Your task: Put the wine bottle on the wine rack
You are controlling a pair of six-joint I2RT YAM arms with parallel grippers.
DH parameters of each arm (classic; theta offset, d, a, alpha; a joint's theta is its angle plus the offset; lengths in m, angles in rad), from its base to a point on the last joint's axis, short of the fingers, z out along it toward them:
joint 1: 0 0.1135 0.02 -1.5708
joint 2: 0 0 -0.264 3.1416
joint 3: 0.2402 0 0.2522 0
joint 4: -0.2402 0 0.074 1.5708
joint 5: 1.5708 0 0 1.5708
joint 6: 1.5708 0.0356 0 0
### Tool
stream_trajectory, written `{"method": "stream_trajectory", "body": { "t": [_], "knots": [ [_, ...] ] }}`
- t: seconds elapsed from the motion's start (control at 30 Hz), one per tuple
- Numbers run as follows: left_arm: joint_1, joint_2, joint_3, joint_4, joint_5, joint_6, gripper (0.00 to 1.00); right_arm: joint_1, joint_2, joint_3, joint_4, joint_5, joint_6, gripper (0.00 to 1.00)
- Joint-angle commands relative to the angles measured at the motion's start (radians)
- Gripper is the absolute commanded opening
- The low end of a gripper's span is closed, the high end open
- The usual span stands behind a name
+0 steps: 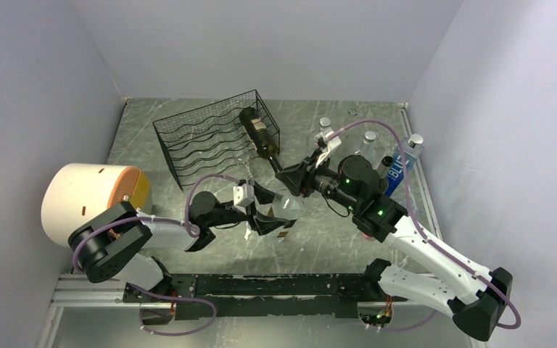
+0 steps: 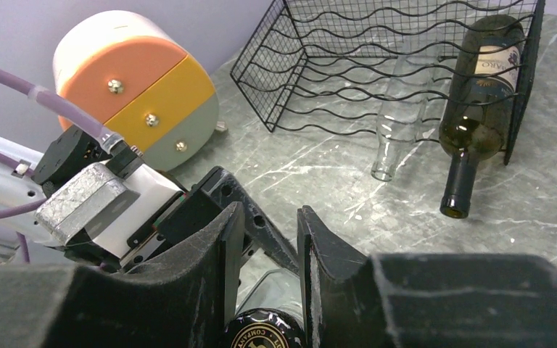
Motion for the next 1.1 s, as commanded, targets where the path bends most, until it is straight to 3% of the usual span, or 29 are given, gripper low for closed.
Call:
{"method": "stream_trajectory", "body": {
  "t": [0.0,0.07,0.1,0.13,0.27,0.37,0.53,0.77,1.07],
  "knots": [
    [-0.001,0.017,0.026,0.058,0.03,0.003,0.52,0.001,-0.042,0.033,0.122,-0.007,0.038,0.0],
    [-0.001,0.003,0.045,0.012,0.052,0.029,0.3,0.001,-0.039,0.044,0.09,-0.003,0.038,0.0],
    [-0.001,-0.013,0.059,-0.035,0.057,0.048,0.13,0.0,-0.039,0.054,0.066,0.001,0.034,0.05],
    [-0.001,-0.031,0.075,-0.091,0.044,0.074,0.08,0.0,-0.04,0.063,0.041,0.008,0.033,0.15],
    [-0.001,-0.126,0.105,-0.277,-0.005,0.231,0.07,0.0,-0.057,0.084,-0.057,0.066,0.019,0.5],
    [-0.001,-0.188,0.122,-0.39,-0.039,0.367,0.07,0.001,-0.063,0.125,-0.179,0.12,-0.002,0.58],
    [-0.001,-0.266,0.212,-0.613,-0.134,0.625,0.07,0.001,-0.063,0.228,-0.368,0.188,-0.038,0.61],
    [-0.001,-0.332,0.313,-0.659,-0.251,0.926,0.07,0.0,-0.044,0.376,-0.615,0.228,-0.073,0.62],
    [-0.001,-0.285,0.549,-0.872,-0.258,1.285,0.07,0.001,-0.008,0.595,-0.805,0.224,-0.072,0.63]
  ]
}}
